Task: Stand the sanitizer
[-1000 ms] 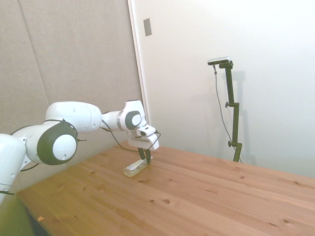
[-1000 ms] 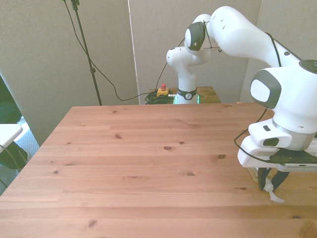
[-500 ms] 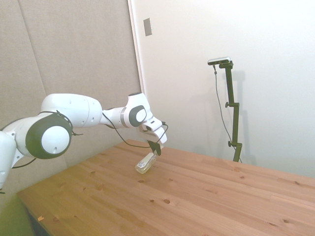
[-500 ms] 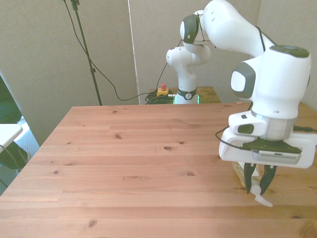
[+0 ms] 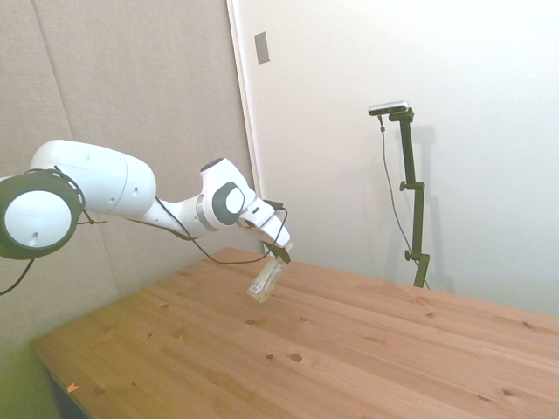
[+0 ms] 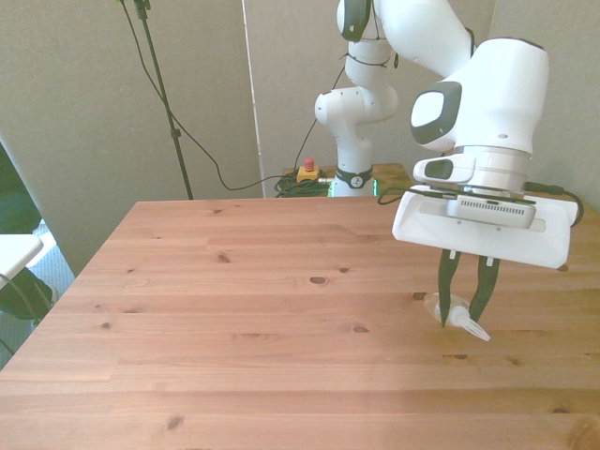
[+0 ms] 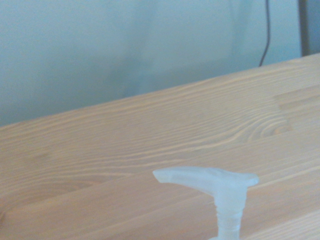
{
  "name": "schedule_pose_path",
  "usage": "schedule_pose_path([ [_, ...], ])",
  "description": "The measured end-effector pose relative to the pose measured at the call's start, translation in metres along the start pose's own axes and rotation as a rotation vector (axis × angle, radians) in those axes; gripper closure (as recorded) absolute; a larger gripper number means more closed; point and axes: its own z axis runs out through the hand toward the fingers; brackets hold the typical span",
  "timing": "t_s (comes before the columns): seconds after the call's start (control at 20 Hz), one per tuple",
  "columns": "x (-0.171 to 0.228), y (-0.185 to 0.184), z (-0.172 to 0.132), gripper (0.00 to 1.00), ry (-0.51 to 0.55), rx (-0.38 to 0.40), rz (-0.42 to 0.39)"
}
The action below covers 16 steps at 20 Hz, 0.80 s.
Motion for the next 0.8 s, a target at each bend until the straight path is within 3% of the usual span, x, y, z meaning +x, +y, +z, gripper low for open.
schedule_pose_path([
  [0.8,0.006,0.034,0.018,1.0,0.387,0.096,0.088],
])
